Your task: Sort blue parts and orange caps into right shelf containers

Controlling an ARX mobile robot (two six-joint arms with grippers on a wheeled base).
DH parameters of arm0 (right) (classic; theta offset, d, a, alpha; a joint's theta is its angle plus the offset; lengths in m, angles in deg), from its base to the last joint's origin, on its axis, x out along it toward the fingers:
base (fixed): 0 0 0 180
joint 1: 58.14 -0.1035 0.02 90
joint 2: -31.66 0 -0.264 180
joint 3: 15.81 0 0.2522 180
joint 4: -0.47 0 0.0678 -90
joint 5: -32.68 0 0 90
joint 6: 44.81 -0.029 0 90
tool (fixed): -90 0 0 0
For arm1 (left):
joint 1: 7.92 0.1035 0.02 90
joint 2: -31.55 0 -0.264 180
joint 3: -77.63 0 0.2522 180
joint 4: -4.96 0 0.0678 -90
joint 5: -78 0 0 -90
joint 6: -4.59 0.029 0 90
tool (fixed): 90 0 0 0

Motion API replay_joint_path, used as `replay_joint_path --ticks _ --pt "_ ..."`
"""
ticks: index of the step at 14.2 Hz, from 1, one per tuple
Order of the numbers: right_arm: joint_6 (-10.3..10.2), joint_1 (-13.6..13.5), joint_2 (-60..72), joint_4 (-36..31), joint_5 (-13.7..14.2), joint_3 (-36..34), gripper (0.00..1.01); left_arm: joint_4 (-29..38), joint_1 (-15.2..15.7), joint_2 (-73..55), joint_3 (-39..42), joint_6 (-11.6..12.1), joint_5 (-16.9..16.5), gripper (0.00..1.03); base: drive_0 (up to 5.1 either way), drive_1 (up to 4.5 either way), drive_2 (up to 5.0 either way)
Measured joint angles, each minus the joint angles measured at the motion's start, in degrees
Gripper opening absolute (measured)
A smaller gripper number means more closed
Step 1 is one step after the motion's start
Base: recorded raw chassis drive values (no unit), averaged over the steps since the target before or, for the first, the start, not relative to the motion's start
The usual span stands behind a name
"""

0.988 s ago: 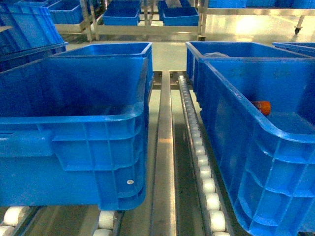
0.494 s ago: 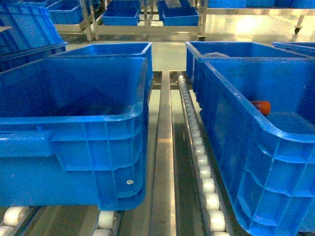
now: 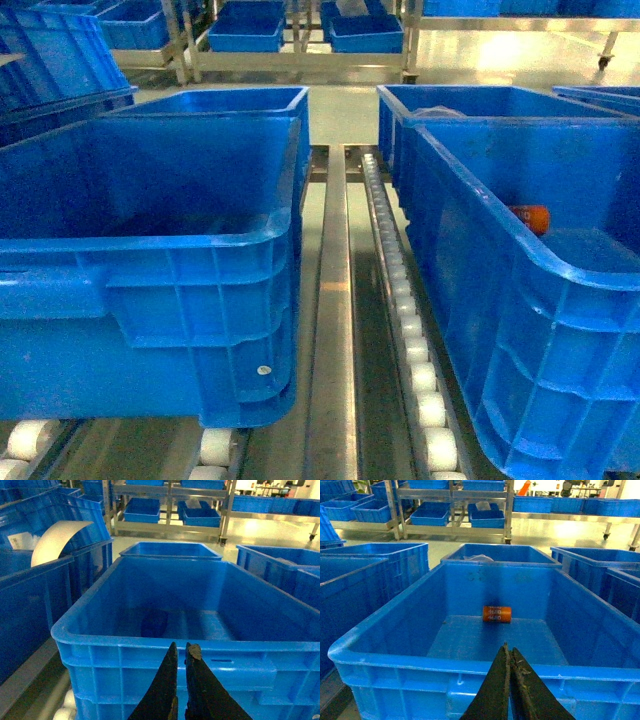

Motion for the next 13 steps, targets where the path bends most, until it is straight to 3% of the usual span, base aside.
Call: replay_joint_path --ticks 8,12,13 --pt "0.0 0.0 -16.2 15.8 0.0 0.0 0.02 -16.7 0.0 17.4 0.0 0.0 0.0 0.02 0.0 0.0 0.0" --pt "0.0 0.0 -20.6 20.9 0.0 0.0 0.02 -20.7 0.0 21.3 0.0 0.0 0.0 0.02 0.0 0.0 0.0" --pt "0.0 0.0 -26.7 29.3 -0.1 0.0 0.02 -24.0 0.0 23.6 0.0 0.0 0.1 0.02 0.0 0.0 0.0"
